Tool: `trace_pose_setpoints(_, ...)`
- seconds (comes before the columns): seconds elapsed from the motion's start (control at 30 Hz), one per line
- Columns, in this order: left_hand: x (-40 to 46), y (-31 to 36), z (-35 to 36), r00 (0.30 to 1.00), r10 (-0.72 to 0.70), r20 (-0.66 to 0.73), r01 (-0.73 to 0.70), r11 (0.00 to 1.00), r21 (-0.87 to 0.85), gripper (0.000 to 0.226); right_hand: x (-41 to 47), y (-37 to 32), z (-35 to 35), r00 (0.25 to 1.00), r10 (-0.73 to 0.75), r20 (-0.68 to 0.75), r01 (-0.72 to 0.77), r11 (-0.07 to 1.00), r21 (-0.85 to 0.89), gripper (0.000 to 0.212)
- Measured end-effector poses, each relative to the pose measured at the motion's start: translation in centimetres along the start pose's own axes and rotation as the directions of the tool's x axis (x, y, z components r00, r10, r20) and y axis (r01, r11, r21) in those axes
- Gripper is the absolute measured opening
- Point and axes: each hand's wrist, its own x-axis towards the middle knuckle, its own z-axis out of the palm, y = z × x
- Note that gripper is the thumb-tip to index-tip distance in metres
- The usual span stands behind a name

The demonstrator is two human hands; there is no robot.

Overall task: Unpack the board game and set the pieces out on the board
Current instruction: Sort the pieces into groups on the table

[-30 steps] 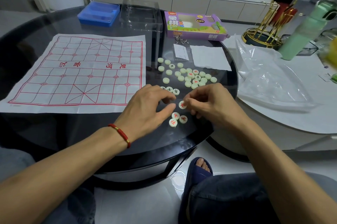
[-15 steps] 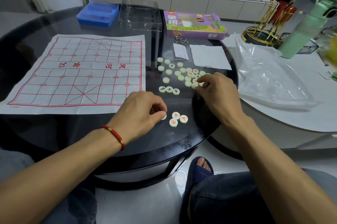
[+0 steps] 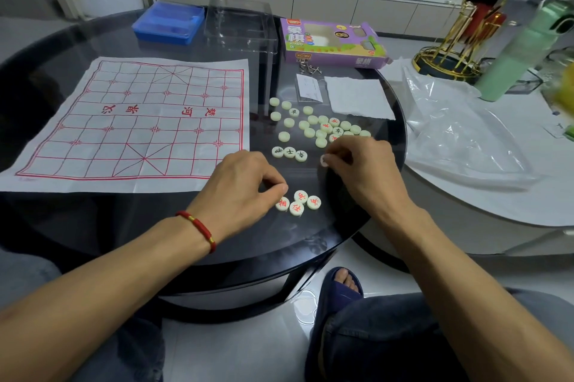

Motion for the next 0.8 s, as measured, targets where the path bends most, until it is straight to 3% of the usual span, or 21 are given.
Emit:
trace_pose_setpoints(0.13, 0.2, -0.2, -0.1, 0.999, 0.022, -0.046, -0.022, 1.0, -0.008, 0.012, 0.0, -0.1, -0.6, 0.973, 0.2, 0.117, -0.228, 0.914, 0.334, 0.008)
trace_pose_setpoints(0.27, 0.4, -0.1, 0.0, 0.997, -0.008, -0.079, 0.004, 0.999, -0.05, 0.008, -0.5, -1.1, -1.2, 0.96, 0.125, 0.25, -0.241, 0.824, 0.514, 0.005)
trace_pose_setpoints(0.4, 0.6, 0.4, 0.2, 0.994, -0.071, -0.088, 0.051, 0.976, -0.211, 0.011, -1.0, -2.3, -1.0, 0.949, -0.007, 0.317, -0.166, 0.84, 0.516, 0.006)
trace_pose_setpoints(0.57, 1.7, -0.4, 0.4, 0.983, -0.175, -0.052, 0.149, 0.933, -0.327, 0.007, -0.8, -3.2, -0.1, 0.957, 0.012, 0.29, -0.167, 0.841, 0.515, 0.006)
trace_pose_setpoints(0.67, 2.5, -1.0, 0.4, 0.98, -0.178, -0.09, 0.157, 0.967, -0.202, 0.007, 0.0, -2.5, 0.1, 0.977, 0.12, 0.174, -0.186, 0.878, 0.441, 0.008)
trace_pose_setpoints(0.8, 3.6, -2.0, 1.0, 0.987, 0.023, -0.156, -0.005, 0.993, 0.117, 0.009, 1.6, 0.0, -0.3, 0.972, 0.219, -0.087, -0.196, 0.956, 0.216, 0.008)
